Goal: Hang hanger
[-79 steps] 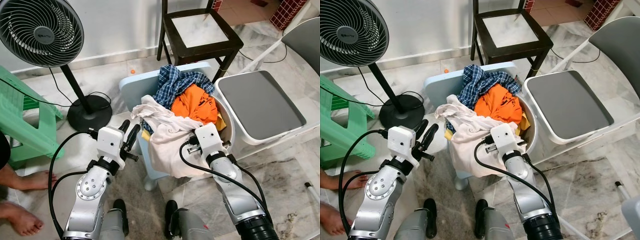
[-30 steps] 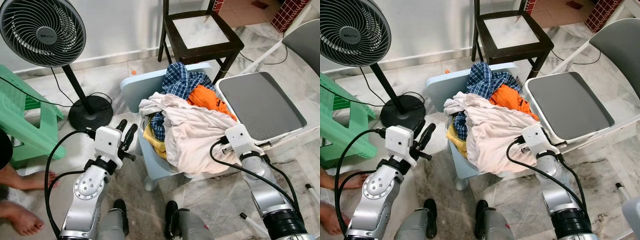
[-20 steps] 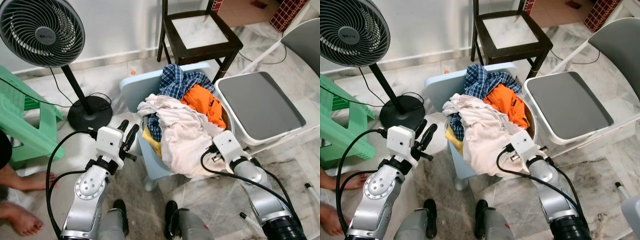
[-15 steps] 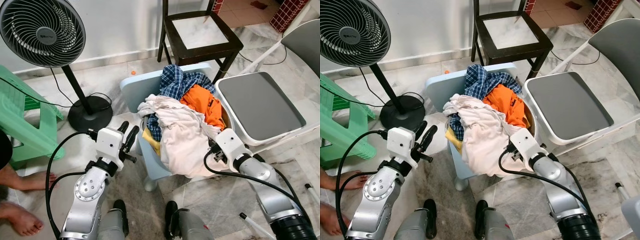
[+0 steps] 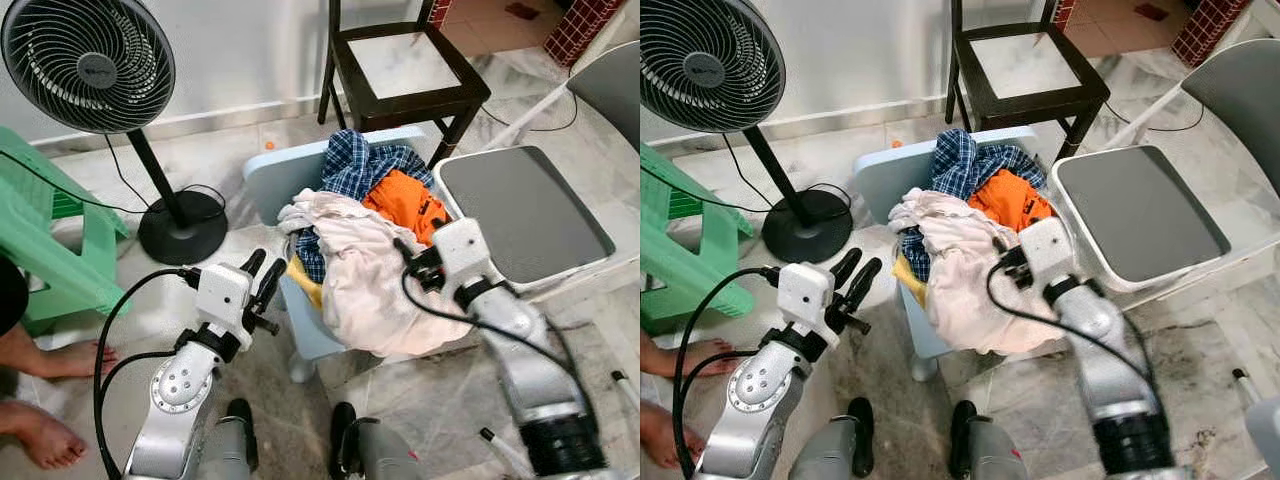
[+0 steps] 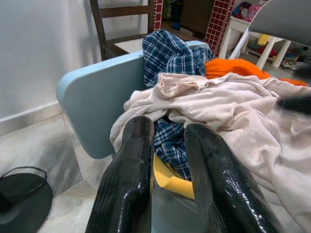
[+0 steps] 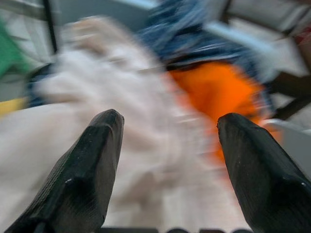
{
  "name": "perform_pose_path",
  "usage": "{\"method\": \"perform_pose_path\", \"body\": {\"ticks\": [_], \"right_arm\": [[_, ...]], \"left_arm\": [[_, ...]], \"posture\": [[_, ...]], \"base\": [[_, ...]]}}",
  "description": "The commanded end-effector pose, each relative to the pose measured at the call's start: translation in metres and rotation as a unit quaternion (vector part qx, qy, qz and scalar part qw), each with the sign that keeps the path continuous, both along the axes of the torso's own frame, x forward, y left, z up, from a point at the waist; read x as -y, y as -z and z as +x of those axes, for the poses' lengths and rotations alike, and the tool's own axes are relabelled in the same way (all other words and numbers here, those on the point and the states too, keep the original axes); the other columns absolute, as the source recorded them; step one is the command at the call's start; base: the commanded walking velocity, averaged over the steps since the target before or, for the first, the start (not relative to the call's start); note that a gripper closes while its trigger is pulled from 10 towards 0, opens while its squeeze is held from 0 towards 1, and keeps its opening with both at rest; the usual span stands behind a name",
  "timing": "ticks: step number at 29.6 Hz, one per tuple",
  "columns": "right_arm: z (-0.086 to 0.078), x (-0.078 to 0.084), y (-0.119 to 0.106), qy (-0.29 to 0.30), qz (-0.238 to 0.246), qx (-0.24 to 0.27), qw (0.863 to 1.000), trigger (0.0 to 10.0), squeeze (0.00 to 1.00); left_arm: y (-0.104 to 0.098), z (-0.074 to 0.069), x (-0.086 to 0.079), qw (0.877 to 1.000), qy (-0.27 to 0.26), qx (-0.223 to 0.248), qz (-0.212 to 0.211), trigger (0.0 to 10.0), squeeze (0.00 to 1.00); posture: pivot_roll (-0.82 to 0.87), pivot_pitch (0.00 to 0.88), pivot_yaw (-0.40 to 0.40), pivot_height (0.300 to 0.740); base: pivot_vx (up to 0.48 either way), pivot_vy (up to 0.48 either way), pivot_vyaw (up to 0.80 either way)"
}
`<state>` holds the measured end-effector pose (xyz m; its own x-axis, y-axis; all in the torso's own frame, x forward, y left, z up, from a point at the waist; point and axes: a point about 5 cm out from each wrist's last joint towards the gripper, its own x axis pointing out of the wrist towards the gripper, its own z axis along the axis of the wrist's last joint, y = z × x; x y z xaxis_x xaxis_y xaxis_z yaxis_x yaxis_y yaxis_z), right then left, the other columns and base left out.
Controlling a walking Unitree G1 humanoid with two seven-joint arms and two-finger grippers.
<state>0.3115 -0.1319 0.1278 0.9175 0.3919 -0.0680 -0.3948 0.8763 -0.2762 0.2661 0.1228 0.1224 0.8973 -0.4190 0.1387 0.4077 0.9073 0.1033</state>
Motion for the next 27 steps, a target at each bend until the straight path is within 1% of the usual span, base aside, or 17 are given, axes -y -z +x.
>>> {"method": "perform_pose_path", "body": {"ticks": [1,3,4,5,6,7,8,9,13,16,18,21,23,24,25,26,27], "right_arm": [[-0.006,-0.008,0.006,-0.015,0.001,-0.007,1.000,10.0,1.00],[-0.008,-0.016,0.008,-0.024,0.008,-0.010,1.000,10.0,1.00],[-0.008,-0.016,0.008,-0.024,0.008,-0.010,1.000,10.0,1.00],[-0.008,-0.028,0.009,-0.021,0.008,-0.001,1.000,10.0,0.90],[-0.008,-0.033,0.009,-0.018,0.010,0.004,1.000,10.0,0.90],[-0.008,-0.039,0.010,-0.014,0.008,0.005,1.000,10.0,0.42],[-0.008,-0.039,0.010,-0.014,0.008,0.005,1.000,10.0,0.42],[-0.006,-0.044,0.010,-0.012,-0.001,0.010,1.000,10.0,0.00],[-0.002,-0.048,0.008,0.001,-0.004,0.024,1.000,10.0,0.00],[0.009,-0.048,0.001,0.033,-0.015,0.045,0.998,10.0,0.00],[0.010,-0.047,0.000,0.037,-0.015,0.047,0.998,10.0,0.00],[0.017,-0.047,-0.001,0.058,-0.034,0.055,0.996,10.0,0.00],[0.018,-0.047,-0.001,0.062,-0.037,0.055,0.996,10.0,0.00],[0.019,-0.046,0.001,0.067,-0.045,0.051,0.995,7.3,0.00],[0.019,-0.046,0.003,0.070,-0.053,0.046,0.995,3.9,0.00],[0.021,-0.043,0.010,0.083,-0.072,0.040,0.993,0.0,0.00],[0.021,-0.043,0.010,0.083,-0.072,0.040,0.993,0.0,0.00]], "left_arm": [[0.002,-0.004,0.002,1.000,0.006,-0.006,0.002,10.0,0.00],[0.002,-0.004,0.002,1.000,0.006,-0.007,0.002,10.0,0.00],[0.002,-0.004,0.002,1.000,0.006,-0.007,0.002,10.0,0.00],[0.002,-0.004,0.002,1.000,0.007,-0.007,0.002,10.0,0.00],[0.002,-0.004,0.002,1.000,0.007,-0.007,0.002,10.0,0.00],[0.002,-0.004,0.002,1.000,0.007,-0.007,0.003,10.0,0.00],[0.002,-0.004,0.002,1.000,0.007,-0.007,0.003,10.0,0.00],[0.001,-0.004,0.002,1.000,0.007,-0.006,0.003,10.0,0.00],[0.001,-0.004,0.002,1.000,0.007,-0.006,0.003,10.0,0.00],[0.001,-0.004,0.003,1.000,0.006,-0.005,0.002,10.0,0.00],[0.001,-0.004,0.003,1.000,0.006,-0.005,0.002,10.0,0.00],[0.001,-0.004,0.004,1.000,0.007,-0.005,0.002,10.0,0.00],[0.001,-0.004,0.004,1.000,0.007,-0.005,0.002,10.0,0.00],[0.000,-0.004,0.005,1.000,0.008,-0.004,0.001,10.0,0.00],[0.000,-0.004,0.005,1.000,0.008,-0.004,0.001,10.0,0.00],[0.001,-0.004,0.006,1.000,0.008,-0.005,0.000,10.0,0.00],[0.001,-0.004,0.006,1.000,0.008,-0.005,0.000,10.0,0.00]], "posture": [[0.17,0.335,-0.083,0.740],[0.17,0.336,-0.084,0.740],[0.17,0.336,-0.084,0.740],[0.17,0.339,-0.084,0.740],[0.17,0.339,-0.084,0.740],[0.17,0.340,-0.084,0.740],[0.17,0.340,-0.084,0.740],[0.17,0.341,-0.082,0.740],[0.18,0.340,-0.082,0.740],[0.18,0.339,-0.082,0.740],[0.18,0.339,-0.082,0.740],[0.18,0.339,-0.083,0.740],[0.18,0.339,-0.083,0.740],[0.18,0.340,-0.087,0.740],[0.18,0.340,-0.087,0.740],[0.17,0.340,-0.088,0.740],[0.17,0.340,-0.088,0.740]], "base": [[0.000,0.000,0.00],[0.000,0.000,0.00],[0.000,0.000,0.00],[0.000,0.000,0.00],[0.000,0.000,0.00],[0.000,0.000,0.00],[0.000,0.000,0.00],[0.000,0.000,0.00],[0.000,0.000,0.00],[0.000,0.000,0.00],[0.000,0.000,0.00],[0.000,0.000,0.00],[0.000,0.000,0.00],[0.000,0.000,0.00],[0.000,0.000,0.00],[0.000,0.000,0.00],[0.000,0.000,0.00]]}}
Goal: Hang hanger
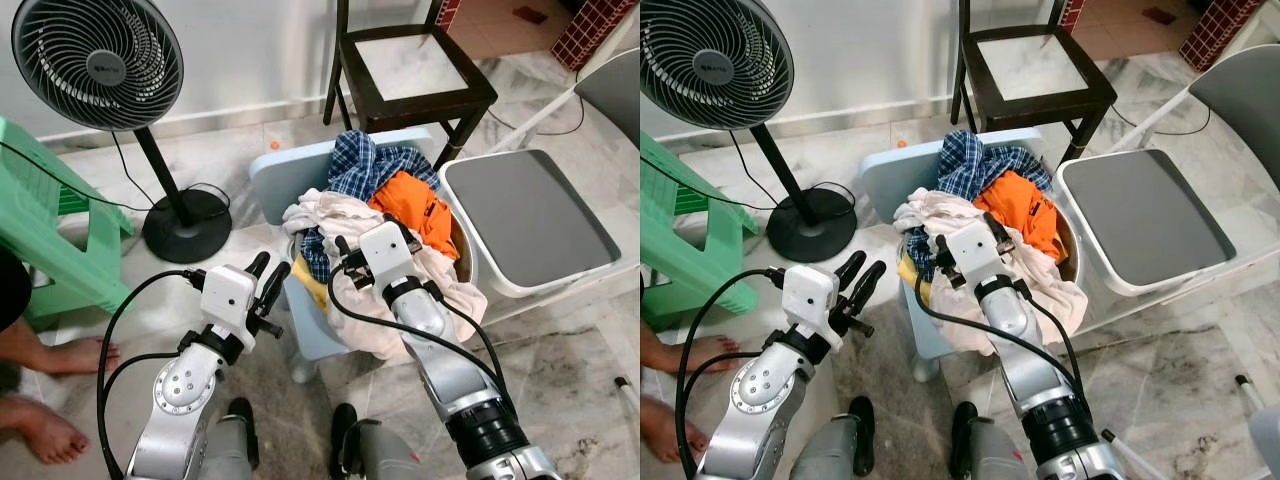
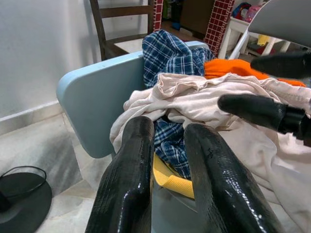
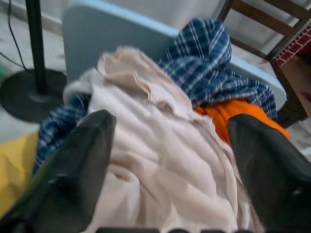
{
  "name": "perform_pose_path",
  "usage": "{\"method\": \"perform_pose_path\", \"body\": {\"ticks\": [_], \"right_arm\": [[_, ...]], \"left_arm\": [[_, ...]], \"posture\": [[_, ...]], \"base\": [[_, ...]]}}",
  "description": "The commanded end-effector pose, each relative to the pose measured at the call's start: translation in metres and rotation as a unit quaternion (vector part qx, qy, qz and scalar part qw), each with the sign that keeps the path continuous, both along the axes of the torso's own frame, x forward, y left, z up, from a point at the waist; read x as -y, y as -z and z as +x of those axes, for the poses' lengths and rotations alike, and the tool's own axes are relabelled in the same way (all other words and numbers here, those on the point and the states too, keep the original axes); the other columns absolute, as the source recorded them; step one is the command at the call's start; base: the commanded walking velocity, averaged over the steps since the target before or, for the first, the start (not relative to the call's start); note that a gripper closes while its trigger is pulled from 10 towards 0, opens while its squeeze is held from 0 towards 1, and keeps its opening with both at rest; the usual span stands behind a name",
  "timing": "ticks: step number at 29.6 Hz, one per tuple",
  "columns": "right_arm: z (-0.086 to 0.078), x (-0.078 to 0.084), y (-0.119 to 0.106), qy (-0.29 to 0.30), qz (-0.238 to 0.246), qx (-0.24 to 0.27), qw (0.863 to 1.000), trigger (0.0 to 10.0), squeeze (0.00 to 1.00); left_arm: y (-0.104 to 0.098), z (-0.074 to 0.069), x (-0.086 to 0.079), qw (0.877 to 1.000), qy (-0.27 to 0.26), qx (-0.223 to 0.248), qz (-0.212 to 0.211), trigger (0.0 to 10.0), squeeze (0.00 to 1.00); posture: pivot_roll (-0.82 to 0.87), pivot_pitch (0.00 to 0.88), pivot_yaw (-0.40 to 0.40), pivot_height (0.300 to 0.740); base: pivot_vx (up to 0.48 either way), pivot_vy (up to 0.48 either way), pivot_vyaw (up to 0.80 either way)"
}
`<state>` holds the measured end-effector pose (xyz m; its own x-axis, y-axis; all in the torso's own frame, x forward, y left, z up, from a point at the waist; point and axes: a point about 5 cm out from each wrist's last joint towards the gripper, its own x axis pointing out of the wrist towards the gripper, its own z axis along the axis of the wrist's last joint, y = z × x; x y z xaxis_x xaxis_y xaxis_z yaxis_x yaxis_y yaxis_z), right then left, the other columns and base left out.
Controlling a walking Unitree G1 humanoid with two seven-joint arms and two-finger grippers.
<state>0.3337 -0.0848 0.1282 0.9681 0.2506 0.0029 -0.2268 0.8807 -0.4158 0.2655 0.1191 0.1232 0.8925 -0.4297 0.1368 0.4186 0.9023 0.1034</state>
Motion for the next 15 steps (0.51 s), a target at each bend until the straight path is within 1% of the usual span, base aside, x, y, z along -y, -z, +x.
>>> {"method": "perform_pose_path", "body": {"ticks": [1,3,4,10,11,15], "right_arm": [[-0.001,0.007,0.014,0.022,-0.026,-0.021,0.999,0.0,0.00],[-0.001,0.010,0.017,0.028,-0.039,-0.025,0.999,0.0,0.00],[-0.001,0.014,0.021,0.035,-0.047,-0.031,0.998,0.0,0.00],[-0.001,0.020,0.029,0.039,-0.067,-0.043,0.996,0.0,0.00],[-0.001,0.023,0.033,0.042,-0.075,-0.049,0.995,0.0,0.00],[-0.002,0.029,0.037,0.049,-0.076,-0.058,0.994,0.0,0.00]], "left_arm": [[0.002,-0.003,0.002,1.000,0.002,-0.005,0.000,10.0,0.00],[0.002,-0.003,0.003,1.000,0.002,-0.005,-0.001,10.0,0.00],[0.002,-0.003,0.003,1.000,0.003,-0.005,-0.001,10.0,0.00],[0.002,-0.003,0.004,1.000,0.003,-0.004,-0.002,10.0,0.00],[0.002,-0.003,0.004,1.000,0.002,-0.004,-0.002,10.0,0.00],[0.002,-0.003,0.003,1.000,0.001,-0.004,-0.002,10.0,0.00]], "posture": [[0.17,0.340,-0.088,0.740],[0.17,0.339,-0.088,0.740],[0.17,0.339,-0.088,0.740],[0.17,0.341,-0.090,0.740],[0.17,0.341,-0.090,0.740],[0.17,0.338,-0.090,0.740]], "base": [[0.000,0.000,0.00],[0.000,0.000,0.00],[0.000,0.000,0.00],[0.000,0.000,0.00],[0.000,0.000,0.00],[0.000,0.000,0.00]]}}
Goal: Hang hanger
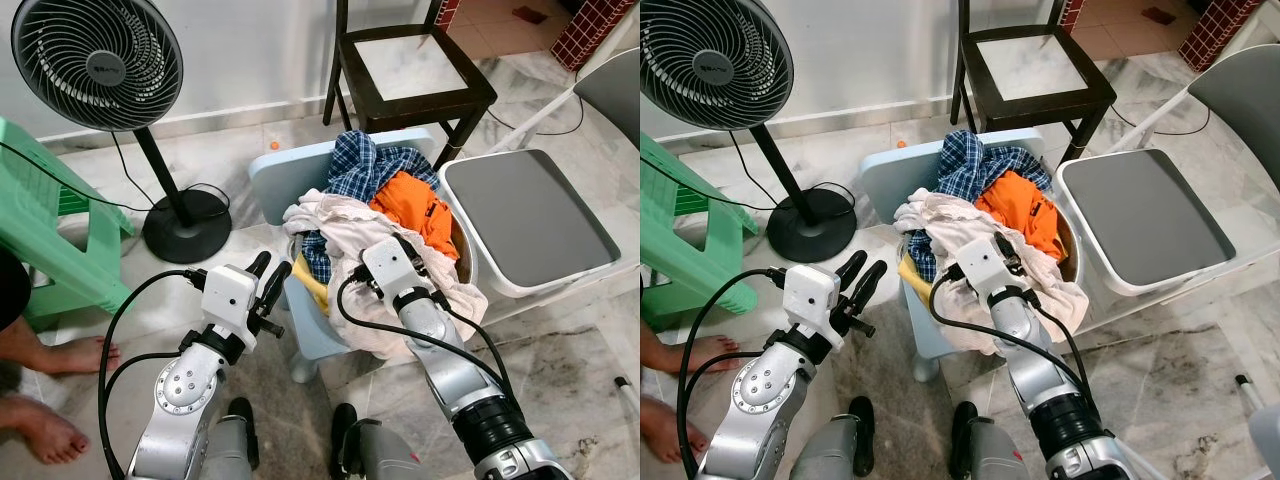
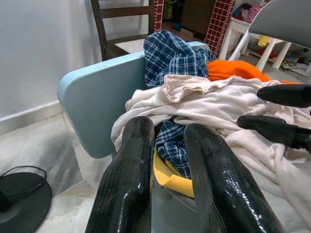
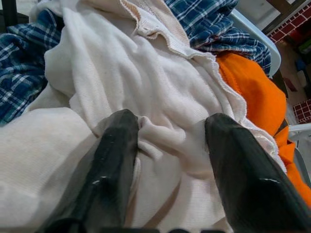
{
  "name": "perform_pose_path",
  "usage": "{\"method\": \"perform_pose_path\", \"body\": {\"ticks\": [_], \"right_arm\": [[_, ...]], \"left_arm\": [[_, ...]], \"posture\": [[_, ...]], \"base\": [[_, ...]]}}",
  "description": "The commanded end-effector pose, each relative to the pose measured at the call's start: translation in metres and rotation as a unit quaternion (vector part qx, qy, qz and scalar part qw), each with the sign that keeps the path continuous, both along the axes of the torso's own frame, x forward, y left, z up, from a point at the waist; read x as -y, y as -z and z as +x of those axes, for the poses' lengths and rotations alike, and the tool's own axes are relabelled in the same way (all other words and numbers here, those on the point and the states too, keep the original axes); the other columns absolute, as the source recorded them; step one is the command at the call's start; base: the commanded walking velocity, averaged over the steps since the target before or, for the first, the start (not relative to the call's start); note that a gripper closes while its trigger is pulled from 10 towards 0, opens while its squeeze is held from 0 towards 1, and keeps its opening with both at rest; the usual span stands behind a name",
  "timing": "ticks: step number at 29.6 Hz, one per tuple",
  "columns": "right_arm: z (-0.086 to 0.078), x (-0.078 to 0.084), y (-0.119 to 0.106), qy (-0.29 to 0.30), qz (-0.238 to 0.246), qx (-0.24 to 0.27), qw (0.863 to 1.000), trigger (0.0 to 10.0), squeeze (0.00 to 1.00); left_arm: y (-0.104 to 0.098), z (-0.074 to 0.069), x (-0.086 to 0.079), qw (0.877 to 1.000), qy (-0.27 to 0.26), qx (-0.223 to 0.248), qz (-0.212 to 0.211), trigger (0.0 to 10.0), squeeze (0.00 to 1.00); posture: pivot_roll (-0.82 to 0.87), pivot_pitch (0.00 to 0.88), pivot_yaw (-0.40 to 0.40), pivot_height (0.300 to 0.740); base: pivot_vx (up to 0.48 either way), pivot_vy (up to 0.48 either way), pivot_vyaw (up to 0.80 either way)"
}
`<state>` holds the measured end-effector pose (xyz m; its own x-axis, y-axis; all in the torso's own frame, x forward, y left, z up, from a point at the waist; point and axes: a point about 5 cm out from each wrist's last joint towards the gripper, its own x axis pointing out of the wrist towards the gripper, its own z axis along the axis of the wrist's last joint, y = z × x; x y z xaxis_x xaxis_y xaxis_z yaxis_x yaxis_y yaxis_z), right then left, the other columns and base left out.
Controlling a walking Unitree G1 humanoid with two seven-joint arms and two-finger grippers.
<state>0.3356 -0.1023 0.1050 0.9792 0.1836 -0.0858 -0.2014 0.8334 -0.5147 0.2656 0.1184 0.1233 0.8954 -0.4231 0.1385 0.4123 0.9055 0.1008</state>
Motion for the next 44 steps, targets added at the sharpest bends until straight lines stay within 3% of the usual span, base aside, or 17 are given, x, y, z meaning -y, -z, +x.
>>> {"method": "perform_pose_path", "body": {"ticks": [1,5,10,13,18,27,34,35,36,37,38,39,44], "right_arm": [[-0.003,0.012,0.014,0.022,-0.008,-0.029,0.999,0.0,0.00],[-0.004,0.015,0.016,0.029,0.003,-0.034,0.999,0.0,0.00],[-0.004,0.023,0.013,0.054,0.051,-0.032,0.997,0.0,0.00],[-0.006,0.036,0.007,0.078,0.093,-0.023,0.992,0.0,0.00],[-0.012,0.053,0.005,0.074,0.116,-0.039,0.990,0.0,0.00],[-0.026,0.072,0.014,-0.009,0.102,-0.112,0.988,0.0,0.00],[-0.026,0.072,0.009,-0.042,0.084,-0.111,0.989,0.0,0.00],[-0.025,0.069,0.005,-0.049,0.087,-0.102,0.990,3.3,0.00],[-0.025,0.066,0.002,-0.056,0.093,-0.092,0.990,4.5,0.00],[-0.024,0.061,-0.003,-0.067,0.109,-0.079,0.989,7.5,1.00],[-0.024,0.059,-0.005,-0.070,0.116,-0.073,0.988,7.5,1.00],[-0.026,0.049,-0.011,-0.093,0.133,-0.054,0.985,10.0,1.00],[-0.029,0.032,-0.019,-0.118,0.161,-0.028,0.979,10.0,1.00]], "left_arm": [[0.002,-0.003,0.003,1.000,0.004,-0.004,-0.001,10.0,0.00],[0.001,-0.002,0.003,1.000,0.005,-0.004,-0.001,10.0,0.00],[0.001,-0.002,0.003,1.000,0.004,-0.003,-0.001,10.0,0.00],[0.001,-0.001,0.002,1.000,-0.002,-0.001,0.000,10.0,0.00],[0.000,0.000,0.001,1.000,-0.006,0.000,-0.001,10.0,0.00],[0.002,0.000,0.003,1.000,-0.003,-0.002,-0.002,10.0,0.00],[0.001,0.001,0.002,1.000,-0.005,-0.001,-0.003,10.0,0.00],[0.001,0.001,0.002,1.000,-0.005,-0.001,-0.003,10.0,0.00],[0.001,0.001,0.002,1.000,-0.004,-0.001,-0.003,10.0,0.00],[0.001,0.001,0.002,1.000,-0.004,-0.001,-0.003,10.0,0.00],[0.001,0.001,0.002,1.000,-0.004,-0.001,-0.003,10.0,0.00],[0.001,0.001,0.003,1.000,-0.004,0.000,-0.003,10.0,0.00],[0.001,0.001,0.003,1.000,-0.002,0.000,-0.003,10.0,0.00]], "posture": [[0.17,0.338,-0.090,0.740],[0.17,0.338,-0.091,0.740],[0.17,0.336,-0.092,0.740],[0.17,0.332,-0.093,0.740],[0.17,0.333,-0.095,0.740],[0.16,0.331,-0.097,0.740],[0.16,0.334,-0.095,0.740],[0.16,0.334,-0.095,0.740],[0.16,0.334,-0.095,0.740],[0.16,0.334,-0.095,0.740],[0.16,0.334,-0.095,0.740],[0.16,0.333,-0.093,0.740],[0.16,0.334,-0.092,0.740]], "base": [[0.000,0.000,0.00],[0.000,0.000,0.00],[0.000,0.000,0.00],[0.000,0.000,0.00],[0.000,0.000,0.00],[0.000,0.000,0.00],[0.000,0.000,0.00],[0.000,0.000,0.00],[0.000,0.000,0.00],[0.000,0.000,0.00],[0.000,0.000,0.00],[0.000,0.000,0.00],[0.000,0.000,0.00]]}}
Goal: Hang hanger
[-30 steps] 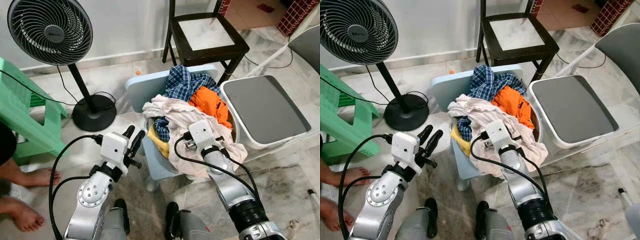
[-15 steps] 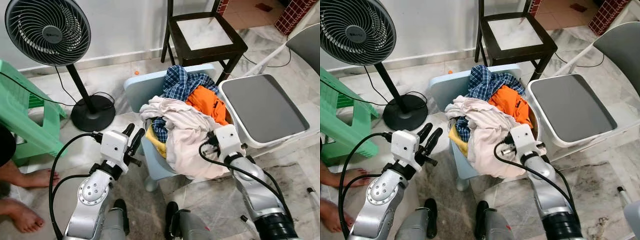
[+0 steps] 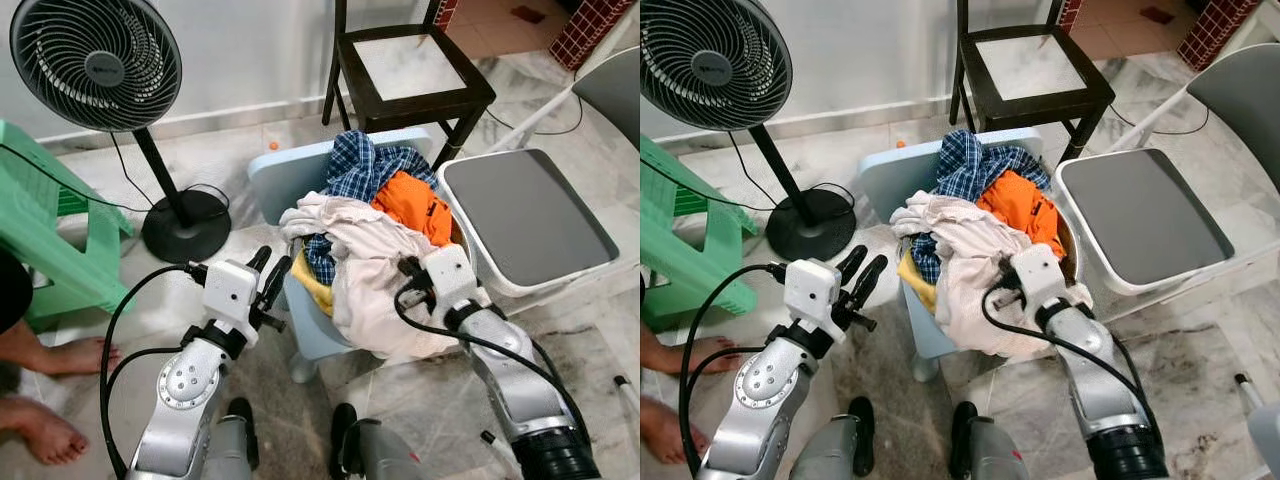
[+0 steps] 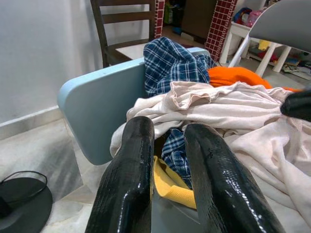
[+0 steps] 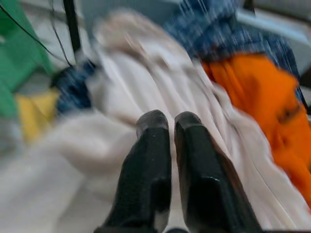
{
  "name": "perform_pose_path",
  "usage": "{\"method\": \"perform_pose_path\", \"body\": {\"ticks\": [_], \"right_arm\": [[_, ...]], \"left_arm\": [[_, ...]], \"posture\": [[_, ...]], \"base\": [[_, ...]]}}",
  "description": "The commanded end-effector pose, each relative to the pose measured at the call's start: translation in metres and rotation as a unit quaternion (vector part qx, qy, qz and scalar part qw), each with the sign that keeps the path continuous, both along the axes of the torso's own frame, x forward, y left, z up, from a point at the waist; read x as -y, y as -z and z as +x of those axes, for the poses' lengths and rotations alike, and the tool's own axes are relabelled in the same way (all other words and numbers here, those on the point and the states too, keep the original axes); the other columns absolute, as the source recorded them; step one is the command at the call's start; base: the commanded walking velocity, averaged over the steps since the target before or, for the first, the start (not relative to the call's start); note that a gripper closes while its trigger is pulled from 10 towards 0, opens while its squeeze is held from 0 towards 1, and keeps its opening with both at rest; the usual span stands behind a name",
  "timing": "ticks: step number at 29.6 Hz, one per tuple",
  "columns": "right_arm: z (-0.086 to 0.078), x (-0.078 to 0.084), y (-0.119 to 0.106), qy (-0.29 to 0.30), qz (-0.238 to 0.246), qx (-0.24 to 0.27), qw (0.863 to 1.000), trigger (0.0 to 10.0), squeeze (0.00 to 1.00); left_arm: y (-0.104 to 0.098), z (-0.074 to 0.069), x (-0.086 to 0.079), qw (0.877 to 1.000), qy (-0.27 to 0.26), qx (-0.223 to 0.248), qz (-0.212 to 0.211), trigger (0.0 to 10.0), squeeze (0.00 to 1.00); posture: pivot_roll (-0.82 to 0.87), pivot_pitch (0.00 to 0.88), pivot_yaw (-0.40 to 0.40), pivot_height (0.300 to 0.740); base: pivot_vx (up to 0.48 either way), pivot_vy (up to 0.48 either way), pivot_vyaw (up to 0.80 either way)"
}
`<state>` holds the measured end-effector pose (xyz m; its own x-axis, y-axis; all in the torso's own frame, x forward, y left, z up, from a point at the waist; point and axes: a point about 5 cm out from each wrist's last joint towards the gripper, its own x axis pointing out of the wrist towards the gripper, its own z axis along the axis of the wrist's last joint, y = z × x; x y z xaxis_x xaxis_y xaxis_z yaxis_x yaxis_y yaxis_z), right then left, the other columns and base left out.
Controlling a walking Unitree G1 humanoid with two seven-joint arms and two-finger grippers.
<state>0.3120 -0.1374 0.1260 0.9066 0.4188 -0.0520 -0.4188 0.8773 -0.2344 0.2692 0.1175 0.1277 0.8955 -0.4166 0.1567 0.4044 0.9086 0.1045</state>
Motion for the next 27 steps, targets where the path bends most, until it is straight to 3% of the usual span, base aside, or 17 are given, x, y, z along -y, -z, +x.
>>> {"method": "perform_pose_path", "body": {"ticks": [1,9,17,18,19,27], "right_arm": [[-0.005,-0.003,0.002,-0.006,0.012,0.002,1.000,10.0,1.00],[-0.004,-0.030,-0.008,0.002,-0.022,0.069,0.997,10.0,1.00],[-0.001,-0.040,-0.013,0.008,-0.045,0.108,0.993,10.0,1.00],[-0.001,-0.040,-0.013,0.008,-0.049,0.110,0.993,10.0,1.00],[0.000,-0.040,-0.013,0.009,-0.053,0.111,0.992,10.0,1.00],[0.004,-0.049,-0.010,-0.004,-0.075,0.113,0.991,10.0,1.00]], "left_arm": [[0.005,-0.003,0.002,1.000,0.001,-0.009,-0.001,10.0,0.00],[0.009,-0.006,0.003,0.999,0.021,-0.027,0.002,10.0,0.00],[0.014,-0.009,0.007,0.998,0.040,-0.043,0.002,10.0,0.00],[0.014,-0.009,0.007,0.999,0.035,-0.042,0.001,10.0,0.33],[0.013,-0.009,0.006,0.999,0.032,-0.042,-0.004,10.0,1.00],[0.013,-0.008,0.006,0.999,0.031,-0.043,-0.007,10.0,1.00]], "posture": [[0.16,0.334,-0.092,0.740],[0.17,0.338,-0.085,0.740],[0.17,0.334,-0.085,0.740],[0.17,0.334,-0.085,0.740],[0.17,0.333,-0.085,0.740],[0.17,0.335,-0.090,0.740]], "base": [[0.000,0.000,0.00],[0.000,0.000,0.00],[0.000,0.000,0.00],[0.000,0.000,0.00],[0.000,0.000,0.00],[0.000,0.000,0.00]]}}
